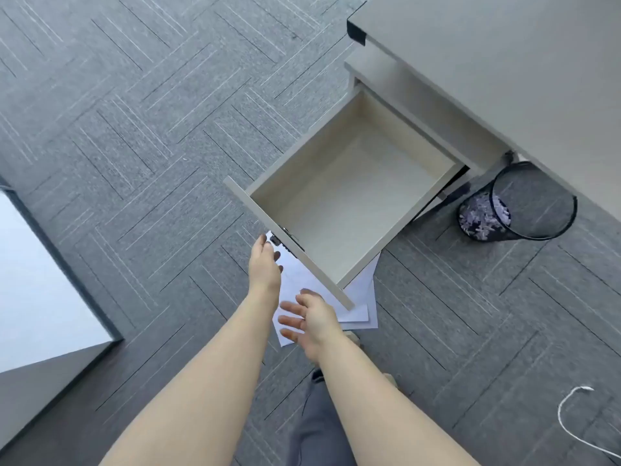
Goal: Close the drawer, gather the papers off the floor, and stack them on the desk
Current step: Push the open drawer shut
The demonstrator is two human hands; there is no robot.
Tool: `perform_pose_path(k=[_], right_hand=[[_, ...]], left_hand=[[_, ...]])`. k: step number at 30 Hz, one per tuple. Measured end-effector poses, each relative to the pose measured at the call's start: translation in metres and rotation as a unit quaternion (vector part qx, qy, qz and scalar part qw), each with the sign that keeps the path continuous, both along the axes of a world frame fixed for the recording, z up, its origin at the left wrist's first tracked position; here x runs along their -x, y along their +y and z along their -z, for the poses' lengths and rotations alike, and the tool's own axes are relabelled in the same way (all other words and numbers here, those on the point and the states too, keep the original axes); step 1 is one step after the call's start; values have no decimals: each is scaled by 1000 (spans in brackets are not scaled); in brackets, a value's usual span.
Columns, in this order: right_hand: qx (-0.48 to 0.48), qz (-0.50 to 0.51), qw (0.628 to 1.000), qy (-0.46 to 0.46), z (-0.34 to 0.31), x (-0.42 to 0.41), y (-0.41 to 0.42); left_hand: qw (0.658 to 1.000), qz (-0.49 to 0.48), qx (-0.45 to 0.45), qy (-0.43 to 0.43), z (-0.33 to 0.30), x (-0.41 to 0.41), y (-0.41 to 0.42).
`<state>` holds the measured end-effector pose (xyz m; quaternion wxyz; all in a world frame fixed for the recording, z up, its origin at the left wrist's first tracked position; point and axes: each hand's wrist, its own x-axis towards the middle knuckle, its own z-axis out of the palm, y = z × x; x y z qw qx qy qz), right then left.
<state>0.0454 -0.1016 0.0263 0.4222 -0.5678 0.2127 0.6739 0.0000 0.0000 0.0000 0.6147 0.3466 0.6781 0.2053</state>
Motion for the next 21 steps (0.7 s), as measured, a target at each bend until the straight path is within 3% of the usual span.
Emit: perform_pose_path(k=[10,21], right_hand=[[43,81,996,-18,30,-6,8],[65,104,991,-46,35,-33,13]], left_hand=[[996,-68,34,-38,17,-11,12],[996,-50,41,-54,22,-31,20]])
